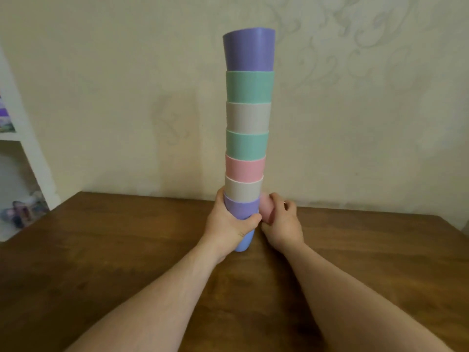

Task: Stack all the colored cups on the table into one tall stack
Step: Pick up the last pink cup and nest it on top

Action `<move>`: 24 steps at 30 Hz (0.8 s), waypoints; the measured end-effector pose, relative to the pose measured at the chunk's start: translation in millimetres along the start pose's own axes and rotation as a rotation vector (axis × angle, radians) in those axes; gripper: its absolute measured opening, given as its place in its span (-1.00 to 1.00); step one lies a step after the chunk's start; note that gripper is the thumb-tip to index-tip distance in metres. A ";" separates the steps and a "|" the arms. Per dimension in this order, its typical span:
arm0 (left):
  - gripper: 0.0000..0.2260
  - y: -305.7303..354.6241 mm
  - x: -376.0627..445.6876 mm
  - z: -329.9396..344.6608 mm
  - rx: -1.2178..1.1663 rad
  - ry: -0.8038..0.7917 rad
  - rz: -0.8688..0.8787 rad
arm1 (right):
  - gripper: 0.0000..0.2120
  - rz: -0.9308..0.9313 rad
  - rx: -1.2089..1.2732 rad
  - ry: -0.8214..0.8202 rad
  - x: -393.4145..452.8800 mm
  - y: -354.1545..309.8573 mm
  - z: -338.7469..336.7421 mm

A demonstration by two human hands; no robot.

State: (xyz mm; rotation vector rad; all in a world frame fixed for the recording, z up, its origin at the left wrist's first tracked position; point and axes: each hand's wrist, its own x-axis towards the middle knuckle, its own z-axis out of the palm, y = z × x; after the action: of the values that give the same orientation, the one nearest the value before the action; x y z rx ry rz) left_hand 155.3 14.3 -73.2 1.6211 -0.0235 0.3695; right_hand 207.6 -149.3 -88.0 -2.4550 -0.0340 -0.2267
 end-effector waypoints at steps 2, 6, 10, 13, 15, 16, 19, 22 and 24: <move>-0.15 1.3 -0.2 0.4 0.005 -0.001 0.000 | -0.22 -0.006 0.040 0.034 -8.4 1.7 -2.5; -0.13 7.1 -3.3 -2.7 0.051 -0.002 -0.013 | -0.24 0.017 0.009 0.001 -28.3 2.2 -24.1; -0.13 14.2 -13.4 -5.3 0.105 0.013 -0.031 | -0.24 0.035 -0.010 -0.041 -56.0 8.0 -50.6; -0.15 16.6 -25.8 -9.4 0.124 0.024 -0.044 | -0.24 0.071 -0.044 -0.078 -75.4 9.8 -70.9; -0.13 18.7 -36.4 -13.2 0.132 0.031 -0.057 | -0.23 0.105 -0.062 -0.103 -85.5 9.2 -85.4; -0.12 20.6 -43.2 -15.3 0.129 0.031 -0.065 | -0.22 0.119 -0.074 -0.114 -89.7 8.3 -93.0; -0.10 26.2 -65.1 -20.9 0.116 0.028 -0.072 | -0.16 0.132 -0.117 -0.139 -100.8 1.8 -117.0; -0.15 33.4 -91.5 -25.2 0.079 0.016 -0.073 | -0.14 0.129 -0.157 -0.188 -113.6 -8.4 -139.4; -0.18 36.1 -109.9 -26.6 0.055 -0.001 -0.076 | -0.06 0.143 -0.152 -0.238 -122.2 -13.6 -147.5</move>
State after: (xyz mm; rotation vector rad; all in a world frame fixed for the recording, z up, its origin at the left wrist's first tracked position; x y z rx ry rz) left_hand 37.0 14.3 -64.8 1.6716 0.0479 0.3127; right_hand 63.4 -226.8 12.3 -2.6094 0.0572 0.1306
